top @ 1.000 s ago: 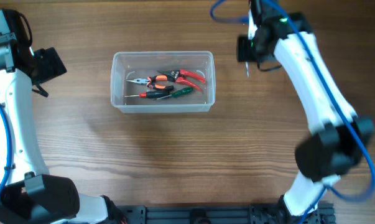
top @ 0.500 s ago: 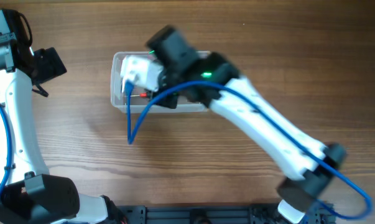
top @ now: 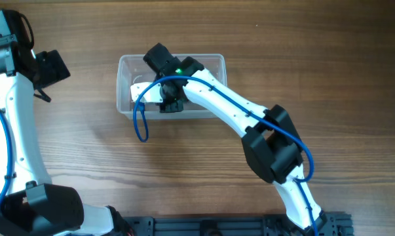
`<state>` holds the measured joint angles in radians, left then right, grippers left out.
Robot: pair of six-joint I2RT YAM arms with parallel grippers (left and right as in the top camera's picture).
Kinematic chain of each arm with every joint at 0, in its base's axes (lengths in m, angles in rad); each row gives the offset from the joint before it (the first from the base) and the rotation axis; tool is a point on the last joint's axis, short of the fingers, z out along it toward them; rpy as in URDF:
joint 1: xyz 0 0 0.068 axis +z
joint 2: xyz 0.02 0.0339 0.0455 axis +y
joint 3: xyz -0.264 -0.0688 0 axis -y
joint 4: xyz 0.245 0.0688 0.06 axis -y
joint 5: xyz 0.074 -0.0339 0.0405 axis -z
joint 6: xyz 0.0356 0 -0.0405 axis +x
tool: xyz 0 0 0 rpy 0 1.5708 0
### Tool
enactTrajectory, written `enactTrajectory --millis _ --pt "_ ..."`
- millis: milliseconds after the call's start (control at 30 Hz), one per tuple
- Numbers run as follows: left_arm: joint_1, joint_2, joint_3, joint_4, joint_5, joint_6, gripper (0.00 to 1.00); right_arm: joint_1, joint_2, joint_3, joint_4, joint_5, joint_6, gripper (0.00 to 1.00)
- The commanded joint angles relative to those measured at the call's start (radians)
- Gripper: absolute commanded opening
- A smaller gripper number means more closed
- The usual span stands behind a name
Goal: Pack container
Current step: 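Carry the socket wrench over the container with the right gripper, then lower the socket wrench into the container and open the right gripper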
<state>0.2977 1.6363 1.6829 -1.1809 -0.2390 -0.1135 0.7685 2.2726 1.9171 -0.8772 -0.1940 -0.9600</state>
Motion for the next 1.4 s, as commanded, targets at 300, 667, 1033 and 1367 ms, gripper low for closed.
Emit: enactTrajectory --millis 300,667,1033,1367 --pt "0.003 0.003 -0.001 0.002 -0.005 0.002 1.00 0.009 0.011 -0.005 0.003 -0.047 -0.013 0.06" --pt "0.003 0.003 -0.001 0.002 -0.005 0.002 1.00 0.007 0.019 -0.006 0.079 -0.119 0.053 0.04" --pt "0.003 0.003 -0.001 0.002 -0.005 0.002 1.00 0.007 0.049 -0.006 0.099 -0.122 0.143 0.04" --pt "0.003 0.003 -0.001 0.002 -0.005 0.002 1.00 0.007 0.065 -0.007 0.104 -0.118 0.241 0.04"
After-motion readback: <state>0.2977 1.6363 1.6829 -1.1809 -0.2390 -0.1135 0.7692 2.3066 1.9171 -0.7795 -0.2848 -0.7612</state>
